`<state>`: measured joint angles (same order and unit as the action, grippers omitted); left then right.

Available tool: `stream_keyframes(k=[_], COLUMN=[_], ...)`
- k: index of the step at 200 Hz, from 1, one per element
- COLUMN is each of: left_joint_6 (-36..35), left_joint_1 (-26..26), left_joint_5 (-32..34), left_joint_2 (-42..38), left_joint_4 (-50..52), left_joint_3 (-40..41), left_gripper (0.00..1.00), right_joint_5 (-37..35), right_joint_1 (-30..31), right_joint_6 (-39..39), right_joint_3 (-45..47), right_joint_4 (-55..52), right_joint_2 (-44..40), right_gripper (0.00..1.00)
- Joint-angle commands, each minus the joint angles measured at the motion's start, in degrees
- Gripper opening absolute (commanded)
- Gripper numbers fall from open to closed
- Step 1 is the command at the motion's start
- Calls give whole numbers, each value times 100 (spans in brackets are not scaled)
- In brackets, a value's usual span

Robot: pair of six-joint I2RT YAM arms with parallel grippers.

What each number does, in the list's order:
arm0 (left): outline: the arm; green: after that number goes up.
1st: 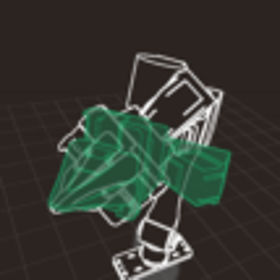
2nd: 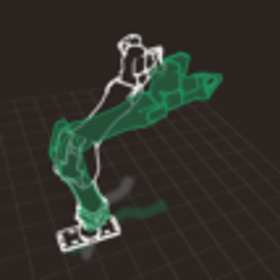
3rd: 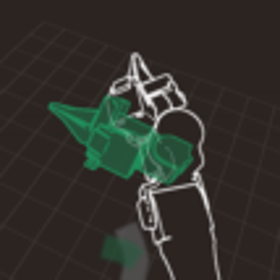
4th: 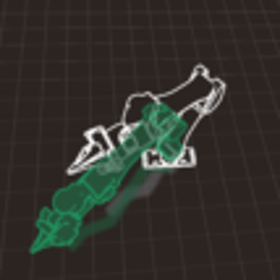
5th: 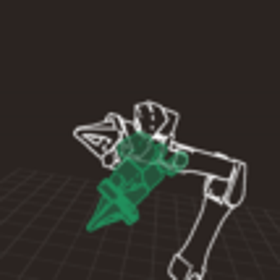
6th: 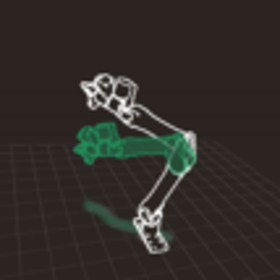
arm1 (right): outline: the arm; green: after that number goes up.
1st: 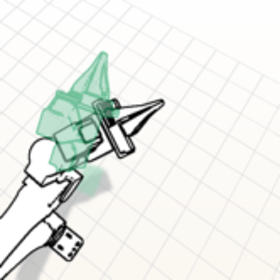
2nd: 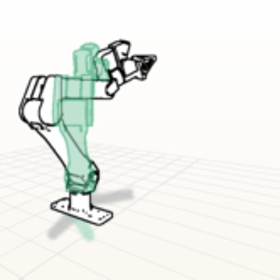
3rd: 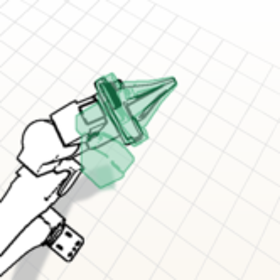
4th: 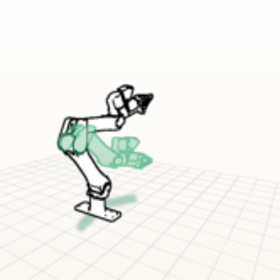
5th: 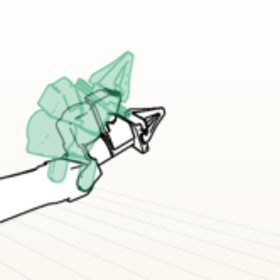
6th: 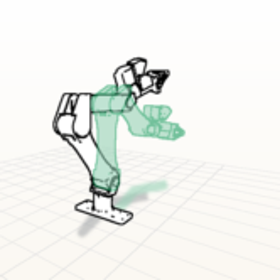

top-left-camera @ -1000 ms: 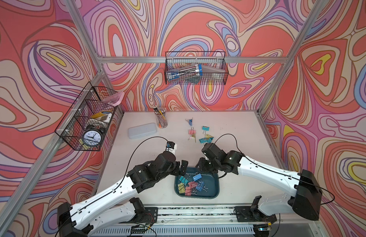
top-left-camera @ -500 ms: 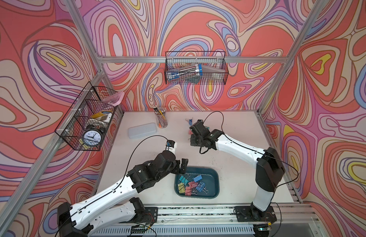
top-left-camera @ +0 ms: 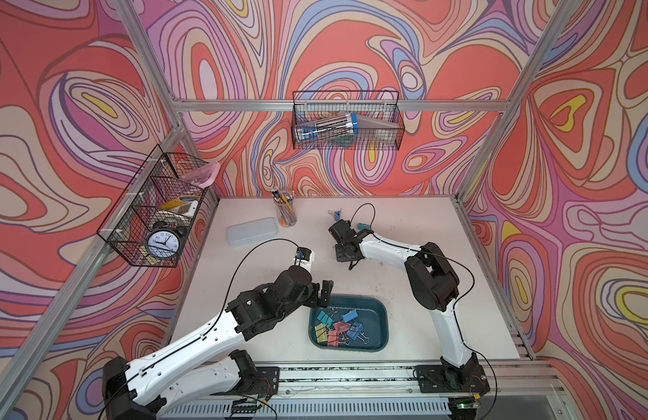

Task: Put the binder clips in the storage box
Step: Pick up the binder clip at the center of the board.

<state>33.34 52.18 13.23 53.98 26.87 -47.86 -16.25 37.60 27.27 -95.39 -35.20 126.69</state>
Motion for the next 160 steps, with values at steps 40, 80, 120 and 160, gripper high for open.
stream_keyframes(k=[40, 80, 120, 160], left_joint_6=[-148, -150, -135, -88], left_joint_1=[-21, -17, -20, -19], left_joint_5=[65, 66, 92, 66], left_joint_2=[22, 24, -28, -69], left_joint_4=[-95, -121, -140, -190], left_joint_3=[-134, -130, -110, -72], left_gripper=[99, 99, 99, 99], right_joint_5=[-14, 77, 329, 874], right_joint_1=[-86, -113, -113, -104], right_joint_6=[-303, -341, -230, -110], right_joint_3=[-433, -456, 94, 821], right_joint_4=[104, 29, 167, -25], right_joint_2=[418, 234, -816, -2165], right_gripper=[17, 3, 0, 0])
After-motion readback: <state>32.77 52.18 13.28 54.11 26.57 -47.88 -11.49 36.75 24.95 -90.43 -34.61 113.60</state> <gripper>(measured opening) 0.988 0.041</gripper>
